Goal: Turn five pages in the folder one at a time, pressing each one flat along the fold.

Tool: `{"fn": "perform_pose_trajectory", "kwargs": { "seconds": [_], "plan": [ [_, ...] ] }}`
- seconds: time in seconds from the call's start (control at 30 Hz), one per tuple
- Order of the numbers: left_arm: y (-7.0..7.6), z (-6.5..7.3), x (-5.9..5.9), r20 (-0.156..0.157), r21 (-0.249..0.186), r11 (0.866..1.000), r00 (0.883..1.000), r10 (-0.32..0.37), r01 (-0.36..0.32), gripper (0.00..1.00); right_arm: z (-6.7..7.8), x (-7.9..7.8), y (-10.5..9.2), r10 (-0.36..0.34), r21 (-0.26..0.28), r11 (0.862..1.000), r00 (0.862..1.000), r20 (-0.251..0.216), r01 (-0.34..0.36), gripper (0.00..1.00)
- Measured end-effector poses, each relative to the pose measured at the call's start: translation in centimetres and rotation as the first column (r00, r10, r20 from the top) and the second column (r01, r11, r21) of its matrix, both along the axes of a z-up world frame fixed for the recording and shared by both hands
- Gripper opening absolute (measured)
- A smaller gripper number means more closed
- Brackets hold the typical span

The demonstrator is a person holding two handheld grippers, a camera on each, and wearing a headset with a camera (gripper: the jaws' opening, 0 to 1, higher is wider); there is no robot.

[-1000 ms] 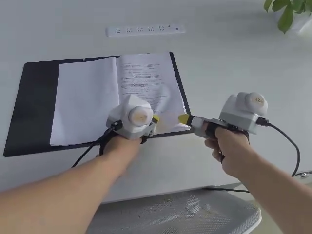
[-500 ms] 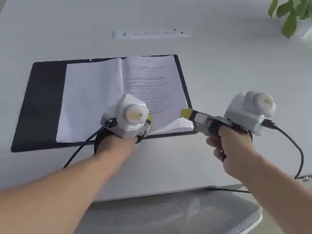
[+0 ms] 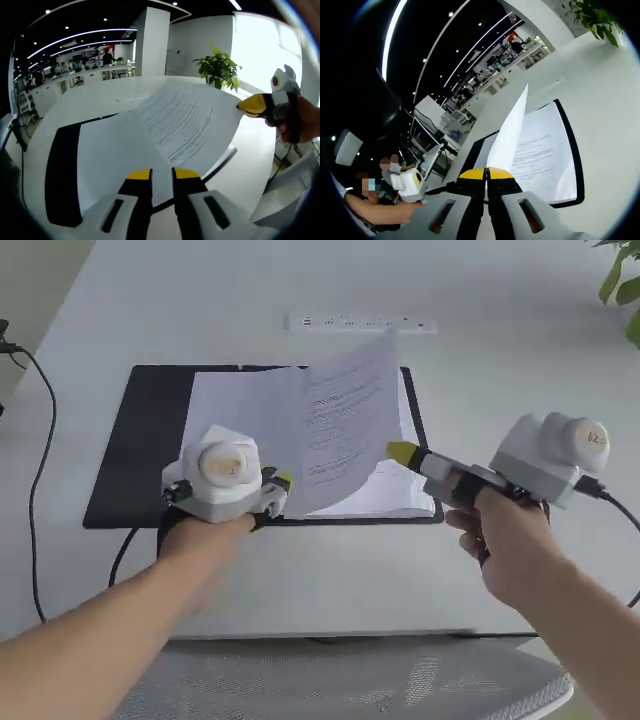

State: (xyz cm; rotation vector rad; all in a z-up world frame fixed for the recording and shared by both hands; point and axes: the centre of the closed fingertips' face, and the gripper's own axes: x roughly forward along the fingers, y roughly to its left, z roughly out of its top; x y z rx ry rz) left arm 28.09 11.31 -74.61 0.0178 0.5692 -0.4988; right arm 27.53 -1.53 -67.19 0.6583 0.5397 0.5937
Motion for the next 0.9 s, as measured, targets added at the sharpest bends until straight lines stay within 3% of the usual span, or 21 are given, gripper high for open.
{"fn": "perform_pose_trajectory", "kwargs": {
  "seconds": [0.3,0.57,0.9],
  "plan": [
    [4.4,2.3,-2.9,0.014,-0.013,0.999,0.999,0.04,-0.04,0.18,1.5,0.1,4.2,0.067,0.027,0.997,0.997,0.031,-0.068,0.0],
    [7.9,4.4,-4.3,0.03,-0.016,0.997,0.996,0.08,-0.08,0.19,1.7,0.2,9.1,0.15,0.014,0.988,0.988,0.038,-0.151,0.0],
    [11.3,4.5,-5.4,0.019,-0.009,0.994,0.994,0.109,-0.109,0.17,-0.3,0.6,14.7,0.229,0.006,0.973,0.973,-0.009,-0.229,0.0]
  ]
}}
